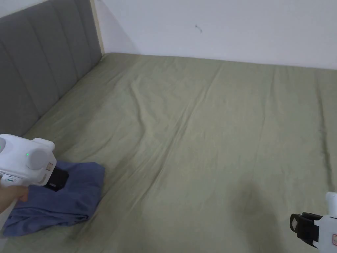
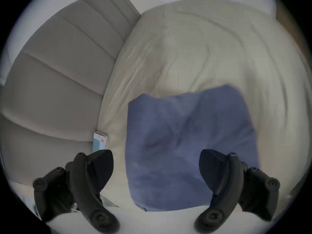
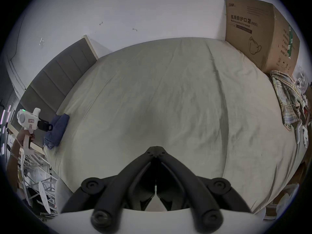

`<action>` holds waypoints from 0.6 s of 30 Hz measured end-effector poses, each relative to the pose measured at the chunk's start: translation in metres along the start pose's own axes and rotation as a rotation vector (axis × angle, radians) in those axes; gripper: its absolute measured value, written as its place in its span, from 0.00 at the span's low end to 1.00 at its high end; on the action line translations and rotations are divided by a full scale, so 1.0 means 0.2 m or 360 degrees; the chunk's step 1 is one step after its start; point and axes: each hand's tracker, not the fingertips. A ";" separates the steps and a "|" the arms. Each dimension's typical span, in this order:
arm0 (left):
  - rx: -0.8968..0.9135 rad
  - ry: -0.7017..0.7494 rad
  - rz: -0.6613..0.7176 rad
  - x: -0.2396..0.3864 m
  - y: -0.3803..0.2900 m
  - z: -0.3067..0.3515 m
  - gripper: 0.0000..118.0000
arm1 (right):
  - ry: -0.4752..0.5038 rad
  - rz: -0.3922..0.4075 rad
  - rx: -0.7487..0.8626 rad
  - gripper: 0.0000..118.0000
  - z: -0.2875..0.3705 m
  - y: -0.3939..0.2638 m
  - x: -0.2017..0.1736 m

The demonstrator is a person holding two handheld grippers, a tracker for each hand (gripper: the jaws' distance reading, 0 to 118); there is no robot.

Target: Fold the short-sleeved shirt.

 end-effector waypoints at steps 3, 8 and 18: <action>0.0058 -0.0157 0.0067 0.01 0.01 0.13 0.90 | 0.0026 -0.0014 0.0017 0.00 0.03 -0.01 0.02; 0.0250 -0.0563 0.0204 0.20 -0.06 0.38 0.01 | 0.0055 -0.0042 0.0059 0.00 0.10 -0.04 0.06; 0.0568 -0.0717 0.0138 0.76 -0.20 0.73 0.00 | 0.0034 0.0012 0.0215 0.00 0.25 -0.06 0.11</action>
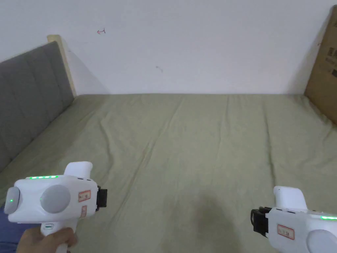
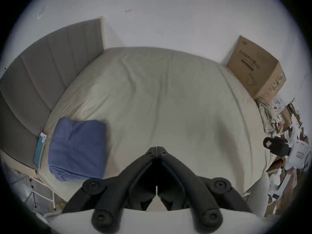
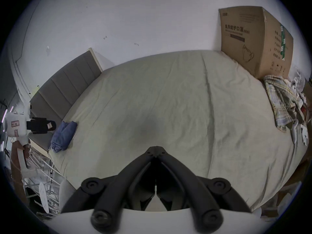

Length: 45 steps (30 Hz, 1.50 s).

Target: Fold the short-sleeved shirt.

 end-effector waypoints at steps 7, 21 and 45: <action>0.0326 0.0017 -0.0109 0.35 0.07 0.25 0.00 | -0.0132 0.0127 0.0343 0.00 0.21 0.14 -0.02; 0.0859 0.0198 -0.0230 0.65 0.11 0.59 0.00 | -0.0331 0.0240 0.1011 0.00 0.68 0.39 -0.20; 0.1086 0.0177 -0.0245 0.76 0.01 0.68 0.97 | -0.0387 0.0242 0.1047 0.68 0.67 0.32 -0.22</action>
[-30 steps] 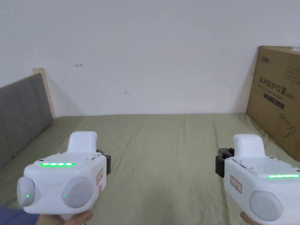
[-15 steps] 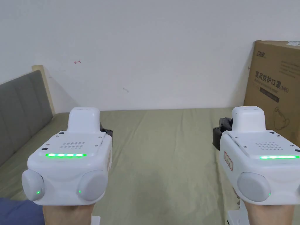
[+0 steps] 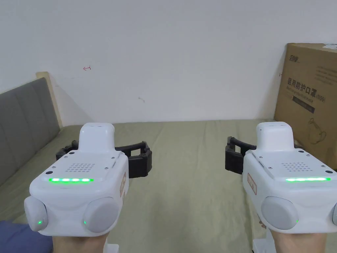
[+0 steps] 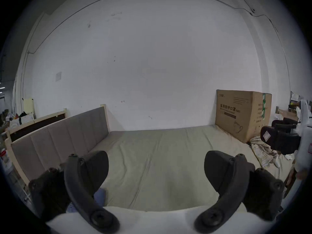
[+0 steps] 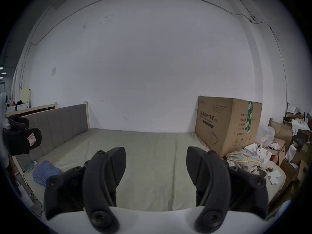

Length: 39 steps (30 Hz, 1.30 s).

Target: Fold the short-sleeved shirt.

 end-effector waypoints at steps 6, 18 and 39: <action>0.0007 0.0058 0.0055 -0.01 -0.01 -0.01 0.96 | 0.0021 -0.0021 -0.0012 0.68 -0.02 -0.02 0.02; -0.0129 0.0086 0.0087 -0.02 -0.01 -0.05 0.96 | 0.0025 -0.0052 -0.0035 0.68 -0.03 -0.05 0.04; -0.0237 0.0122 0.0029 0.03 0.02 -0.06 0.96 | 0.0022 -0.0065 -0.0119 0.68 -0.07 -0.11 0.06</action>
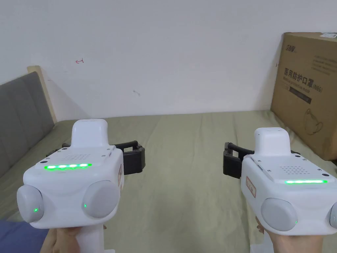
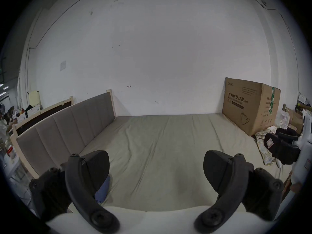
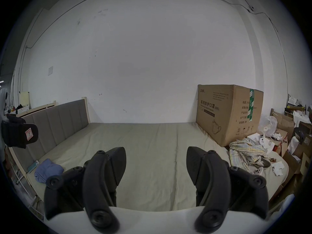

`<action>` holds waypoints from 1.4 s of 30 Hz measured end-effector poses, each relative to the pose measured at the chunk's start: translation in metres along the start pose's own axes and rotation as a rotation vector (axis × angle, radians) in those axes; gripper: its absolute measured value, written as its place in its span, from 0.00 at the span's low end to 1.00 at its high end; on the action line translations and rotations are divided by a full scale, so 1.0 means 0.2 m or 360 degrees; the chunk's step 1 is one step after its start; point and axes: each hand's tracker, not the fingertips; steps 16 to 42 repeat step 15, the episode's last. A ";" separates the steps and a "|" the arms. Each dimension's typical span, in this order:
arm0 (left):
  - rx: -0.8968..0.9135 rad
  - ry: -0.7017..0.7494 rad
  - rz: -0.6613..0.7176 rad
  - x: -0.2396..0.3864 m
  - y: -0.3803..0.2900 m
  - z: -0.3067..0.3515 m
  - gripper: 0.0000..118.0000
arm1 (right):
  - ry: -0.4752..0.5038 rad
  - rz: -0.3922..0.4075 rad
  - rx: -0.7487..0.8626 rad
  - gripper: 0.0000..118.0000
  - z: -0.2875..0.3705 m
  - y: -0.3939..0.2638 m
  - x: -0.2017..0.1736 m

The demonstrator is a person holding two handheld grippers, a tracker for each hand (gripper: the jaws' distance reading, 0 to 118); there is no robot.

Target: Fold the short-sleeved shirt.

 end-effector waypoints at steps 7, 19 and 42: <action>-0.0008 0.0002 -0.0029 0.02 -0.01 0.00 0.96 | 0.0004 0.0015 -0.0005 0.68 0.00 -0.01 -0.01; 0.0064 -0.0038 -0.0050 0.02 -0.04 0.01 0.96 | 0.0018 0.0021 0.0020 0.68 0.01 -0.01 -0.01; 0.0064 -0.0038 -0.0050 0.02 -0.04 0.01 0.96 | 0.0018 0.0021 0.0020 0.68 0.01 -0.01 -0.01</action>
